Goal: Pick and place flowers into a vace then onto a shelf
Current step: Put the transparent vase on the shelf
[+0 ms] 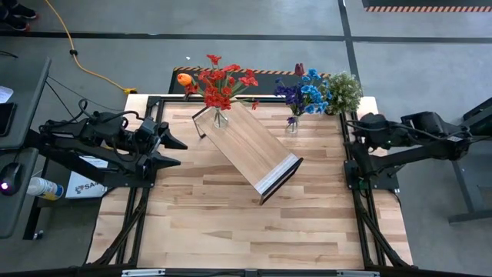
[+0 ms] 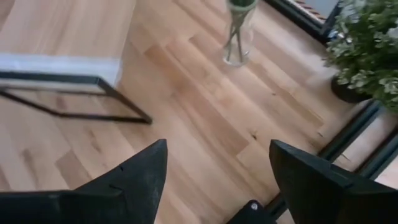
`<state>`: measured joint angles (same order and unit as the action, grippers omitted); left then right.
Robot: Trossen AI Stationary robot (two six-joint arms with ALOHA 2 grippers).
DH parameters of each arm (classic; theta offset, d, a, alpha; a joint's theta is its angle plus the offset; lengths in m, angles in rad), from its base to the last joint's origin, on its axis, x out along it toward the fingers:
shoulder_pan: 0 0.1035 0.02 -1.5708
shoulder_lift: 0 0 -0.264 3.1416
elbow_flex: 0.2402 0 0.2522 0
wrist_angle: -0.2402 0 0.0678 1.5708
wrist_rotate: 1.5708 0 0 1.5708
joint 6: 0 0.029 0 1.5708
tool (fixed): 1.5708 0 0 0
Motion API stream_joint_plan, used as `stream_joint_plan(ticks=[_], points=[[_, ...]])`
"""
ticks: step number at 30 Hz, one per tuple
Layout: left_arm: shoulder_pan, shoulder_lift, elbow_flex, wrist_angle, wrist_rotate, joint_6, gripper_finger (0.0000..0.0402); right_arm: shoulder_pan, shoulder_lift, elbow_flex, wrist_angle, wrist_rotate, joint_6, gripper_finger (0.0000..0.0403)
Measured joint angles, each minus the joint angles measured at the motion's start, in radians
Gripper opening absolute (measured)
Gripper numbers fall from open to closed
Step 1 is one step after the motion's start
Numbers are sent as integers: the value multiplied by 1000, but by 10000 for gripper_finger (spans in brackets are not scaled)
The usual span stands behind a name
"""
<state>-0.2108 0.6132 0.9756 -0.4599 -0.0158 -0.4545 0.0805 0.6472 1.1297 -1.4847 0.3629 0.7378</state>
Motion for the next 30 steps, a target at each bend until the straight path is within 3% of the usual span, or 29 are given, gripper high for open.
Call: stream_joint_plan(ticks=[5,10,20,30], points=[[0,0,0,-14,0,0,333,0,-8,-40,53,25,50,272],[0,-1,0,-15,5,1,333,0,-22,-220,195,-13,30,273],[0,-1,0,-15,8,-22,333,-2,-28,-491,416,76,9,273],[0,-1,0,-14,27,-33,333,-37,-29,-452,461,142,13,273]])
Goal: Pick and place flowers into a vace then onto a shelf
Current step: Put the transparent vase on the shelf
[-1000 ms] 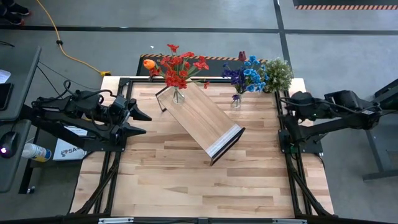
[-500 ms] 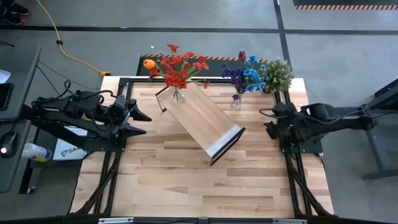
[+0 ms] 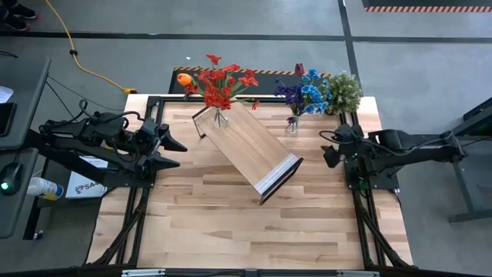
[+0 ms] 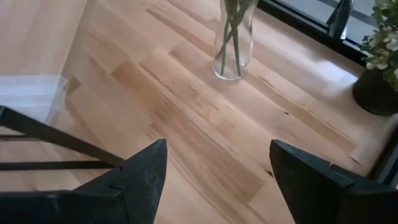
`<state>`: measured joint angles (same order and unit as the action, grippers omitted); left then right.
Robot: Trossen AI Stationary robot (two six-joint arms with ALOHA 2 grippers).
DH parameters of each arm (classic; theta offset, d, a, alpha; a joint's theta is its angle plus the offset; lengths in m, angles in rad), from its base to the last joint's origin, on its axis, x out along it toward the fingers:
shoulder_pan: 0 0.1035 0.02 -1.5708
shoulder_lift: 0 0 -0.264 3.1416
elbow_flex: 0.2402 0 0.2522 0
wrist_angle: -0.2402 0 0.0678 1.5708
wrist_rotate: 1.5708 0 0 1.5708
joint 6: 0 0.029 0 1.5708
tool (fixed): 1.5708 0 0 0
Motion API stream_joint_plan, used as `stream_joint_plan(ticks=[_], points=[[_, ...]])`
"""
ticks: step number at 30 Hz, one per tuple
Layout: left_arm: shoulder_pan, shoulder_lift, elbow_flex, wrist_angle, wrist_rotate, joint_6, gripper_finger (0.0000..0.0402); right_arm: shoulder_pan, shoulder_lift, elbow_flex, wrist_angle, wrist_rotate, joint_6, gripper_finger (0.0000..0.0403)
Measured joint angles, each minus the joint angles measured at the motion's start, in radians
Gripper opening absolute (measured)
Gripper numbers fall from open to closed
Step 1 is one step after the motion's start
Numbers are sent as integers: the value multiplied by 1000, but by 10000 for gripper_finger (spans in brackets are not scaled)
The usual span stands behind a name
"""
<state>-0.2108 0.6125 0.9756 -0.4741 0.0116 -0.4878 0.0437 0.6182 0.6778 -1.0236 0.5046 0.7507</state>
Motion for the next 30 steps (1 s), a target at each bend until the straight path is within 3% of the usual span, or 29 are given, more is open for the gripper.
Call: stream_joint_plan(ticks=[12,20,25,30], points=[[0,0,0,0,0,-3,333,0,0,11,39,-11,63,273],[0,0,0,2,0,-3,333,0,19,11,292,124,38,273],[0,0,0,2,0,-9,333,0,53,11,328,194,-34,273],[0,0,0,2,0,-14,333,0,96,11,354,197,-102,273]])
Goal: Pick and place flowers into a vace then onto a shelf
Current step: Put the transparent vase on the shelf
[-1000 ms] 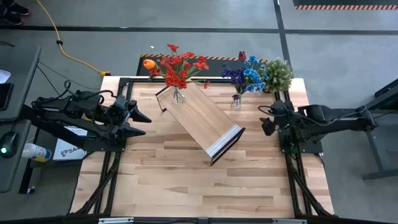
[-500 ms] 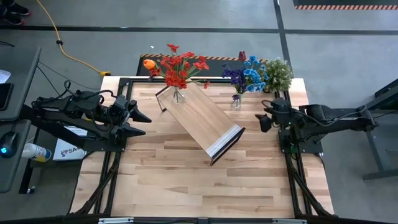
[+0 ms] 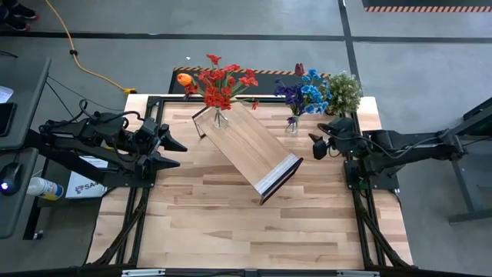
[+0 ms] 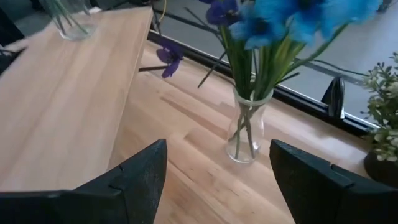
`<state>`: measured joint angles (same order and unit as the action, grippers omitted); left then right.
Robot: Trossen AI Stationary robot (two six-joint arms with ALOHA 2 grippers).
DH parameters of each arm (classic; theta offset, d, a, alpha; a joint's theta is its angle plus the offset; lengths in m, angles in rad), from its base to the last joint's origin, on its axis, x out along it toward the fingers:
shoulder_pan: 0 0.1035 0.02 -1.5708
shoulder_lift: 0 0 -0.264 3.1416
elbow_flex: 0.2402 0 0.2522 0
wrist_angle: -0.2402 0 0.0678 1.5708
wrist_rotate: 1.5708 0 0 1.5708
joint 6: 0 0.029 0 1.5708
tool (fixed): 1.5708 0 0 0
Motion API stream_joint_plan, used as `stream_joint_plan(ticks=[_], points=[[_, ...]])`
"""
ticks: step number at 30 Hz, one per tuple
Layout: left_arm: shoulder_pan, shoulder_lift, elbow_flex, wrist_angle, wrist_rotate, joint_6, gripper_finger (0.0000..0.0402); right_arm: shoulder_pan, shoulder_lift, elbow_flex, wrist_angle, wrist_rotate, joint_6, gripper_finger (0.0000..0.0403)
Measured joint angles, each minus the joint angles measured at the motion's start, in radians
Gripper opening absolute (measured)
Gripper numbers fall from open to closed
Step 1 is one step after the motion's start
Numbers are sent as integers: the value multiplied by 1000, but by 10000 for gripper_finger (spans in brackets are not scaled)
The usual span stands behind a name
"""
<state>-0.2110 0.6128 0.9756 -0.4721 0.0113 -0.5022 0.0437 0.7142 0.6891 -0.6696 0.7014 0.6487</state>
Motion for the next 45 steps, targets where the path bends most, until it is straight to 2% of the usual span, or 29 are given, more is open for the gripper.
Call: stream_joint_plan(ticks=[3,10,17,24,32,40,42,45], points=[[0,0,0,0,0,0,333,0,30,0,3,11,-3,273],[0,0,0,0,1,-1,333,-1,108,0,2,123,-4,273],[0,0,0,-1,27,-5,333,-29,171,-13,1,96,-43,273],[0,0,0,-1,39,-7,333,-35,158,-18,-42,167,53,273],[0,0,0,-3,42,0,333,-35,156,-18,-191,155,288,268],[0,0,0,-3,43,23,333,-36,169,-18,-139,158,293,266],[0,0,0,-2,46,24,333,-36,176,-33,-78,178,288,266],[0,0,0,-2,50,26,333,-40,176,-111,57,154,249,266]])
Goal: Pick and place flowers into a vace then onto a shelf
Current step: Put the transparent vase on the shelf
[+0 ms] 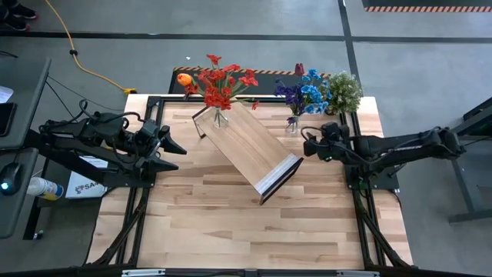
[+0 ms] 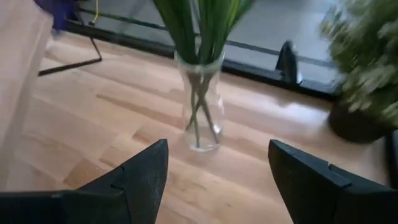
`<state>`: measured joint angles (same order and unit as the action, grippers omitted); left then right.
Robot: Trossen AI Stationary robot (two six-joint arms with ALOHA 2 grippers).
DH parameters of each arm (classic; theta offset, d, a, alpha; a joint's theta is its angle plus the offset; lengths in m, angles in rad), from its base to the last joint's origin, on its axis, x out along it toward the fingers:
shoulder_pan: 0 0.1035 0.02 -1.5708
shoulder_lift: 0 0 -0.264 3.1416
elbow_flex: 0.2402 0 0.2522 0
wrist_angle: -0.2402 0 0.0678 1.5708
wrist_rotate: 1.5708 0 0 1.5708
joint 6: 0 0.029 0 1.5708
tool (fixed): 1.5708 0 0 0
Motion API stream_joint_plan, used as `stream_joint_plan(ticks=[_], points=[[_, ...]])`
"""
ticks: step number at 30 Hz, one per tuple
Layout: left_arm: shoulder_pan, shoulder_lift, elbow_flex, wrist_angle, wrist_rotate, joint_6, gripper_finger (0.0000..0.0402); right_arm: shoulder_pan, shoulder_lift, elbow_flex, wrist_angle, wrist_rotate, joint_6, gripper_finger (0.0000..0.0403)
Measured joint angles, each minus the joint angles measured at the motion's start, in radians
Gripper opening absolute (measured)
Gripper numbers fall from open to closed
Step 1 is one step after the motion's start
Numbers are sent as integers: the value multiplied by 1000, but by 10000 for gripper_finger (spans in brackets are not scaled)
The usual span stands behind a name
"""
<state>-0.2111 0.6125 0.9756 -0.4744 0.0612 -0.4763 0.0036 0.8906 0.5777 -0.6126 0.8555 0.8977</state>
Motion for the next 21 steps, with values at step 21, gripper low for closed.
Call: stream_joint_plan(ticks=[21], points=[[0,0,0,2,0,-26,333,-43,-48,-212,384,-60,-145,266]])
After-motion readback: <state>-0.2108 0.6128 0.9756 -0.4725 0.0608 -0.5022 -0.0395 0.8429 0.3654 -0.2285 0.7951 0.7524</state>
